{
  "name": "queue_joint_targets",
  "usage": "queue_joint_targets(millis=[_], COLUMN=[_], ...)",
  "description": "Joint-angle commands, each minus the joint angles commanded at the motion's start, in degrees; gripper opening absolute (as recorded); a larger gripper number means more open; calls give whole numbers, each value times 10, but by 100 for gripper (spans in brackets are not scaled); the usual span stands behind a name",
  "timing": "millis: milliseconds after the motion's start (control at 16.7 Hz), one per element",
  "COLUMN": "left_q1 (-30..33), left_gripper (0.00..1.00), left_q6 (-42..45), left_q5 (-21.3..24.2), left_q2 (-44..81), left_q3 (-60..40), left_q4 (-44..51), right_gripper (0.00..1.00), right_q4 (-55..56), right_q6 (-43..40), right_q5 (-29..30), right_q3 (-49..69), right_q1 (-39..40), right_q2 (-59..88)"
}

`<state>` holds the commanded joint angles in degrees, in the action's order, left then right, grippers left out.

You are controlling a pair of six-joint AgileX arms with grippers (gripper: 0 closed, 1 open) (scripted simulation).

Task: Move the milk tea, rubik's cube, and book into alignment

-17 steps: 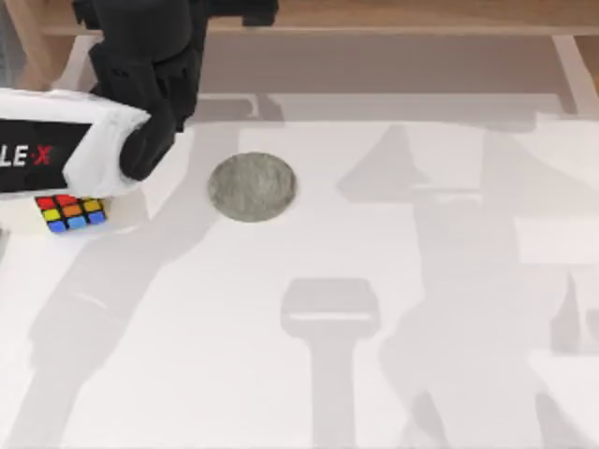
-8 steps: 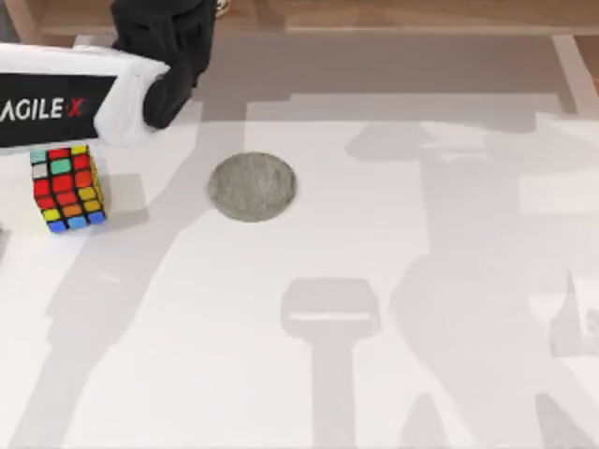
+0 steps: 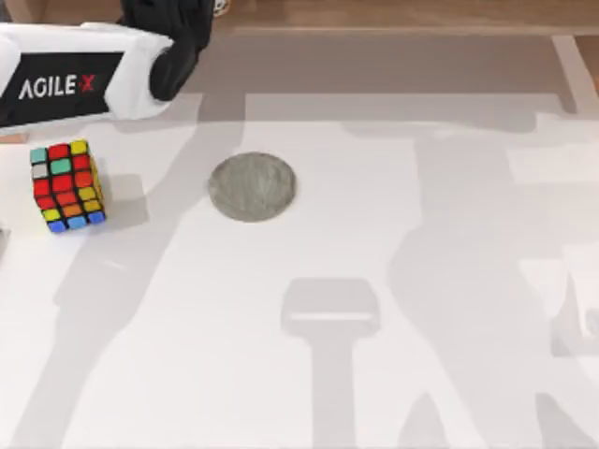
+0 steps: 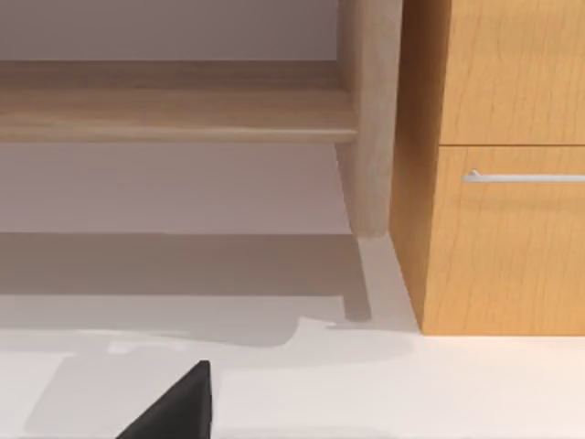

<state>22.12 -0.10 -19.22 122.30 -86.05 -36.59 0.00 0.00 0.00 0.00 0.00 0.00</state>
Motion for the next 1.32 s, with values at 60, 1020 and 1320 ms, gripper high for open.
queue_joint_targets(millis=[60,1020,1320], left_q1=[0,0,0], left_gripper=[100,0,0], left_q6=[0,0,0], left_q5=[0,0,0], left_q2=[0,0,0], left_q3=[0,0,0], left_q4=[0,0,0], right_gripper=[100,100,100], right_q4=[0,0,0], right_q6=[0,0,0], right_q5=[0,0,0], right_q3=[0,0,0], right_q1=[0,0,0], right_q2=[0,0,0])
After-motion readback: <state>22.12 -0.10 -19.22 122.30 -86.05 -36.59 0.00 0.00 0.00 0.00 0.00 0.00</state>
